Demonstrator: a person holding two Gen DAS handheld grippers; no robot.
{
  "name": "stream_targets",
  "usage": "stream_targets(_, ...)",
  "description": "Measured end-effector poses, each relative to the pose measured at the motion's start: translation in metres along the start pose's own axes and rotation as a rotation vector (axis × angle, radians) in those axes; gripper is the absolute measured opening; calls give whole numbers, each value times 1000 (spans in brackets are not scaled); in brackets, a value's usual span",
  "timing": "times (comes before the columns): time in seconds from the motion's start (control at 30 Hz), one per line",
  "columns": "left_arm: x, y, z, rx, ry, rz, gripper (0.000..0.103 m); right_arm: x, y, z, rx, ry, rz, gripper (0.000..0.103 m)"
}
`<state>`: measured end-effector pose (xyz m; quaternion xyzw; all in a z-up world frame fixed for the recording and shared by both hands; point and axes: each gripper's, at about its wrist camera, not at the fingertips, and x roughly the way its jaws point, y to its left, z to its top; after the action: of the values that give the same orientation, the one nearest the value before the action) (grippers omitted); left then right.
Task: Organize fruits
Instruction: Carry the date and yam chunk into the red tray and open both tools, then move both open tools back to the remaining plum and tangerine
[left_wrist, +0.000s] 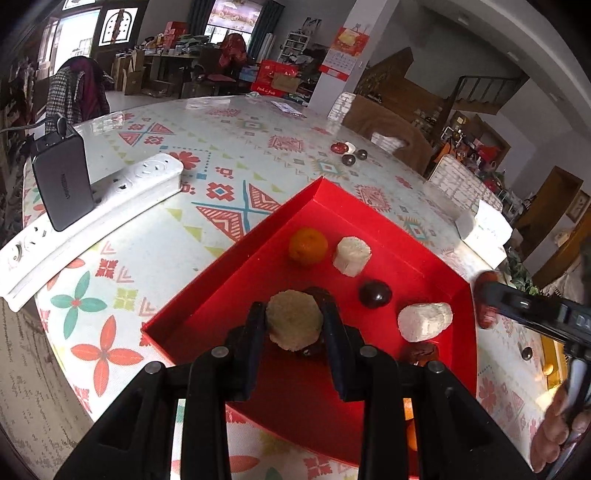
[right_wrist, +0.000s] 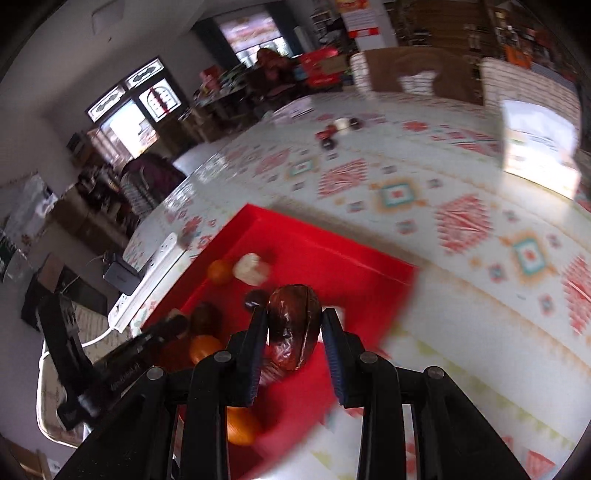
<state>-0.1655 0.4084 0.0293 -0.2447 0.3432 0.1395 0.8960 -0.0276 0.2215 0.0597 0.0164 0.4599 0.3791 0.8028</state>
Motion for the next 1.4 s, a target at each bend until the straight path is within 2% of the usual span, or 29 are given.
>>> stream_targets(0.1, -4, 7, 4, -17, -10, -15, 35, 22, 12, 3, 6, 45, 62, 33)
stream_targets(0.13, -7, 10, 6, -25, -20, -18, 41, 29, 17, 1, -3, 58, 76, 33)
stream_targets(0.17, -10, 11, 7, -29, -30, -19, 45, 34, 23, 0, -14, 67, 79, 33)
stream_targets(0.37, -22, 16, 12, -46, -62, -42, 54, 62, 42, -14, -48, 135, 79, 34)
stream_targets(0.5, -29, 19, 14, -60, -74, -41, 57, 66, 50, -23, -62, 159, 104, 35)
stream_targets(0.63, -39, 19, 15, -73, -90, -40, 65, 60, 58, -30, -86, 170, 129, 35)
stream_targets(0.8, -54, 7, 15, -62, -111, -46, 73, 35, 56, -35, -92, 127, 125, 48)
stream_targets(0.87, -62, -2, 14, -44, -125, -46, 82, 22, 51, -40, -94, 97, 108, 52)
stream_targets(0.93, -69, -11, 12, -27, -140, -49, 87, 9, 43, -44, -86, 68, 93, 56)
stream_targets(1.13, -88, -56, -2, 74, -173, -98, 87, -35, 9, -57, -38, -19, 46, 58)
stream_targets(1.23, -99, -80, -10, 149, -200, -100, 87, -66, -11, -66, -48, -101, -39, 61)
stream_targets(1.3, -104, -98, -17, 196, -205, -113, 87, -91, -33, -74, -31, -158, -98, 72)
stream_targets(1.4, -110, -122, -27, 254, -191, -152, 87, -129, -77, -83, 49, -204, -168, 72)
